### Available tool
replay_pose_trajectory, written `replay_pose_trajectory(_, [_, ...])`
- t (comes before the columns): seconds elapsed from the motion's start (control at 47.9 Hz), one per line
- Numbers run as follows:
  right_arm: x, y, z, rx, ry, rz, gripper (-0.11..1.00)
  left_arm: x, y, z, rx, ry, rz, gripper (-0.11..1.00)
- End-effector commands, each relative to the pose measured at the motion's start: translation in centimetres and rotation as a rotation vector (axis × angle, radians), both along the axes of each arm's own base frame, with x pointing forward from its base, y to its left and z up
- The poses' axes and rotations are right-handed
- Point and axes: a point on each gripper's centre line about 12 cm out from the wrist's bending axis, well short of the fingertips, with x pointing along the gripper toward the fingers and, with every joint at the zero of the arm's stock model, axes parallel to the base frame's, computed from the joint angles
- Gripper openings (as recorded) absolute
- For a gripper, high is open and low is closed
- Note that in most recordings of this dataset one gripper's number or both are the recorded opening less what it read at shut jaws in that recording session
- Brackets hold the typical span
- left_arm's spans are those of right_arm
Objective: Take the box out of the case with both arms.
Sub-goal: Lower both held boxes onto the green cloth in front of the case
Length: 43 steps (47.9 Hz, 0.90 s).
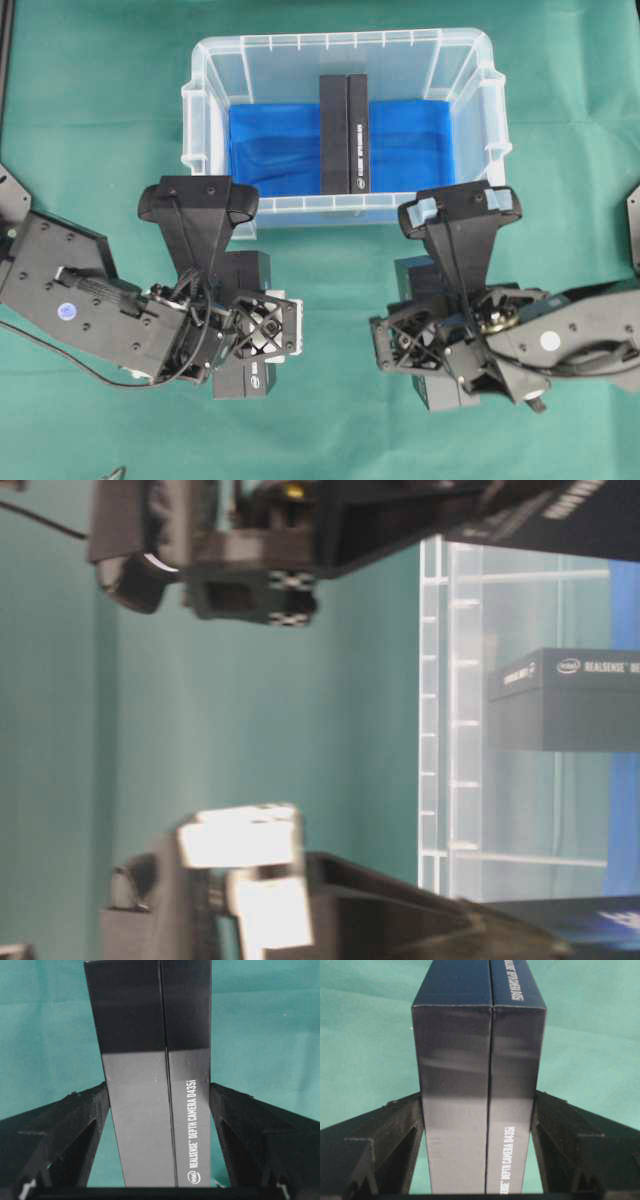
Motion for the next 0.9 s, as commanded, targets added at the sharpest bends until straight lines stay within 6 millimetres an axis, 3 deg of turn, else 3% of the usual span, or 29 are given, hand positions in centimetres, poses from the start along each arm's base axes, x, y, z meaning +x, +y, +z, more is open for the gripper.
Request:
replay_pose_trajectory(0.0, [0.0,-0.1,0.1,0.013,-0.034,-0.004,0.67,0.0,-0.1,0.5,-0.012,-0.042,0.004,0.64])
replay_pose_trajectory(0.313, [-0.5,0.2,-3.5,0.081,-0.065,-0.035,0.67,1.1,-1.0,-3.4,-0.047,-0.055,-0.012,0.64])
replay_pose_trajectory(0.877, [-0.7,0.0,-4.1,0.071,-0.066,-0.02,0.67,0.6,-1.0,-3.7,-0.06,-0.05,-0.015,0.64])
